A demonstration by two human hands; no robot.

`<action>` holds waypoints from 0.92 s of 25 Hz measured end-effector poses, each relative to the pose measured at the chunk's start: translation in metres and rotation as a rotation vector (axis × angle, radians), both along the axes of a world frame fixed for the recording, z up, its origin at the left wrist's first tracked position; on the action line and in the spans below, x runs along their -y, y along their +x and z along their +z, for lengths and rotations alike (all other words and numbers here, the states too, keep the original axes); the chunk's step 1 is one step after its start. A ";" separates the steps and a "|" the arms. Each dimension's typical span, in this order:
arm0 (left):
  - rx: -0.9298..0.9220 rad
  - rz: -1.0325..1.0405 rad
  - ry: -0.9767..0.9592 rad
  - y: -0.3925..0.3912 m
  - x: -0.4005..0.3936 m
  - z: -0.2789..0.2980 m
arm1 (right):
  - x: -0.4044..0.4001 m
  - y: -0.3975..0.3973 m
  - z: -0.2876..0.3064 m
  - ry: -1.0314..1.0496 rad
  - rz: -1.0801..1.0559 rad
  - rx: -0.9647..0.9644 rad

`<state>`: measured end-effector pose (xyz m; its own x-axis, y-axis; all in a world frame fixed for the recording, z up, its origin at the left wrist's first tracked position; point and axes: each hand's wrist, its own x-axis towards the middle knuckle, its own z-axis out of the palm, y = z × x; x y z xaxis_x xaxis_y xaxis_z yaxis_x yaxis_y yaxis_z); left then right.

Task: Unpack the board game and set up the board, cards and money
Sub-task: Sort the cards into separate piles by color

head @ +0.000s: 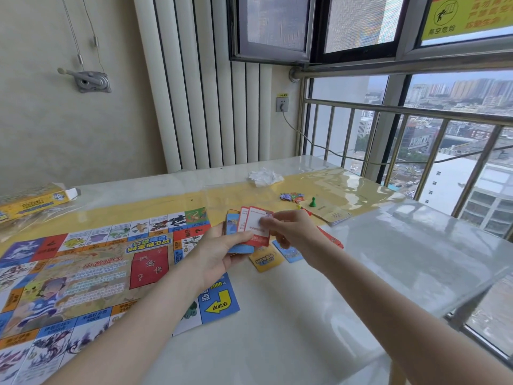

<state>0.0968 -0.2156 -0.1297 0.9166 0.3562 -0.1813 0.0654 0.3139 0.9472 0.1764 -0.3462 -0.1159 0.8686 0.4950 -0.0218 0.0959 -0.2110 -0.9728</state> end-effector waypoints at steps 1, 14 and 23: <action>0.012 -0.047 -0.012 -0.001 0.002 0.002 | 0.001 0.000 0.002 0.000 0.015 -0.011; 0.009 0.040 -0.180 0.012 0.005 0.013 | 0.014 0.009 0.004 0.221 0.065 0.084; 0.091 0.008 0.002 0.027 0.029 0.016 | 0.040 0.035 0.016 0.222 -0.317 0.159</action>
